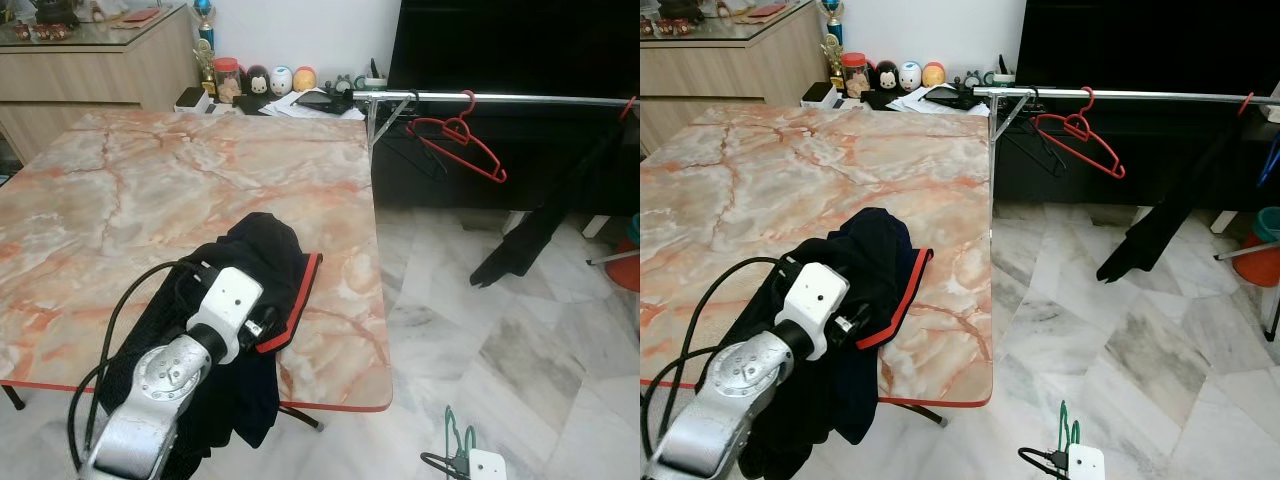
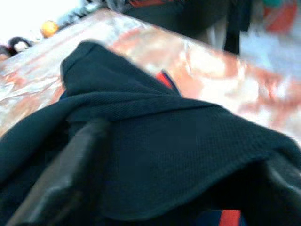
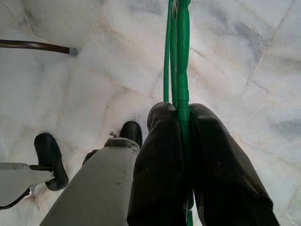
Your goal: Hang hanger
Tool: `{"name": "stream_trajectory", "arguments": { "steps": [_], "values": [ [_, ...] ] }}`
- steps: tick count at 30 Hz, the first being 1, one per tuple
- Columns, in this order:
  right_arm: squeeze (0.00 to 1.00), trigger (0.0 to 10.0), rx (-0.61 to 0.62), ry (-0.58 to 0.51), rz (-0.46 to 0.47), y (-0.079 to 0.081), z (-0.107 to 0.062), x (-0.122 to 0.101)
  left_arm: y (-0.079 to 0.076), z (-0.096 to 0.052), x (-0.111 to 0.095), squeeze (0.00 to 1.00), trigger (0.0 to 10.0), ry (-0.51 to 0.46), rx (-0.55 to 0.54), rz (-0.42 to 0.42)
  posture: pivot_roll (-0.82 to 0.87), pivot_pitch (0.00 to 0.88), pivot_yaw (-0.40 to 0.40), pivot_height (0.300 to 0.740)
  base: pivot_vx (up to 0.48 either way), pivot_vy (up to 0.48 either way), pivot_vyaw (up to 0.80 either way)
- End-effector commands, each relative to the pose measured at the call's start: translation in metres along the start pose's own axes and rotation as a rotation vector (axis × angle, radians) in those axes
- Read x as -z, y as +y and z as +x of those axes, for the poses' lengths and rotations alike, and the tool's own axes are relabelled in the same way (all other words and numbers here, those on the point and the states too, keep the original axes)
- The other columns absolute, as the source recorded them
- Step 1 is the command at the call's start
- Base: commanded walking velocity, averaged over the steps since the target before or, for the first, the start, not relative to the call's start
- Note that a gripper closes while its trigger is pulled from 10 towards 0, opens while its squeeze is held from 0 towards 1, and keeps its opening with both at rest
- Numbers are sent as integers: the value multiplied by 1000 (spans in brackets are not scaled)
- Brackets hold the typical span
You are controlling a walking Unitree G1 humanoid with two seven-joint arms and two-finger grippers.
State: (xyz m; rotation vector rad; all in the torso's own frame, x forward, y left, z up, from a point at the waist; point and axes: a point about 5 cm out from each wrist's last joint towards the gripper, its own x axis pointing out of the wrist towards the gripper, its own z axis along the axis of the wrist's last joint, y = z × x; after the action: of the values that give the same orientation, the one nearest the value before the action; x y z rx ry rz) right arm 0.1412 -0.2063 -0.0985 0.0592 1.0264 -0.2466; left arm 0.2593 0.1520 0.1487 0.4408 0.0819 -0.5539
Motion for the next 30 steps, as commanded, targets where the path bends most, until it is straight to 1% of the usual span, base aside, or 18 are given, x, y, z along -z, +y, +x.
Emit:
{"name": "stream_trajectory", "arguments": {
  "steps": [1, 2, 4, 8, 10, 11, 12, 13, 14, 15, 19, 22, 23, 24, 25, 28, 29, 30],
  "values": [
    [0, 10000, 4, -7, -9, -2, 1, -3, 1, -5, -2, 1000, 10000, 5, 47, 0, 165, 0, -37, 740, 0, 0, 0],
    [0, 10000, 4, -7, -9, -2, 1, -3, 1, -5, -2, 1000, 10000, 5, 47, 0, 165, 0, -37, 740, 0, 0, 0],
    [0, 10000, 4, -8, -10, -2, 1, -3, 5, -13, -4, 1000, 10000, 23, 106, 10, 163, 0, -36, 740, 0, 0, 0],
    [0, 10000, 5, -8, -12, -2, 1, -3, 11, -21, -7, 1000, 10000, 37, 157, -4, 165, 0, -38, 740, 0, 0, 0],
    [0, 10000, 5, -8, -14, -2, 1, -3, 13, -22, -10, 1000, 10000, 31, 152, -9, 165, 0, -38, 740, 0, 0, 0],
    [0, 10000, 5, -8, -16, -2, 1, -4, 20, -20, -16, 1000, 10000, 2, 90, -23, 165, 0, -38, 740, 0, 0, 0],
    [0, 10000, 5, -8, -16, -2, 1, -4, 20, -20, -16, 1000, 10000, 2, 90, -23, 165, 0, -38, 740, 0, 0, 0],
    [0, 10000, 4, -9, -20, -2, 1, -4, 27, -17, -18, 820, 10000, -17, 20, -26, 168, 0, -39, 740, 0, 0, 0],
    [0, 10000, 5, -9, -21, -2, 1, -4, 31, -15, -18, 0, 10000, -20, -33, -22, 167, 0, -39, 740, 0, 0, 0],
    [0, 10000, 5, -9, -22, -2, 1, -4, 35, -13, -17, 0, 10000, -20, -88, -18, 165, 0, -39, 740, 0, 0, 0],
    [0, 10000, 7, -10, -24, -2, 1, -4, 39, -10, -16, 0, 10000, -20, -159, -42, 162, 0, -38, 740, 0, 0, 0],
    [0, 10000, 8, -10, -27, -2, 1, -4, 45, -9, -19, 0, 10000, -37, -241, -53, 163, 0, -37, 740, 0, 0, 0],
    [0, 10000, 8, -10, -28, -2, 1, -4, 50, -9, -19, 0, 10000, -25, -288, -65, 165, 0, -37, 740, 0, 0, 0],
    [0, 10000, 8, -10, -29, -2, 1, -4, 51, -9, -18, 0, 10000, -21, -301, -69, 165, 0, -37, 740, 0, 0, 0],
    [0, 10000, 8, -10, -30, -2, 1, -4, 51, -9, -17, 0, 10000, -16, -290, -81, 165, 0, -37, 740, 0, 0, 0],
    [0, 10000, 6, -10, -32, -1, 1, -4, 39, -11, -16, 0, 10000, -11, -135, -70, 162, 0, -35, 740, 0, 0, 0],
    [0, 10000, 5, -11, -34, -1, 1, -4, 32, -14, -15, 0, 10000, 0, -49, -63, 163, 0, -35, 740, 0, 0, 0],
    [0, 10000, 3, -11, -36, -1, 1, -4, 19, -21, -12, 0, 10000, 27, 103, -76, 166, 0, -35, 740, 0, 0, 0]
  ]
}}
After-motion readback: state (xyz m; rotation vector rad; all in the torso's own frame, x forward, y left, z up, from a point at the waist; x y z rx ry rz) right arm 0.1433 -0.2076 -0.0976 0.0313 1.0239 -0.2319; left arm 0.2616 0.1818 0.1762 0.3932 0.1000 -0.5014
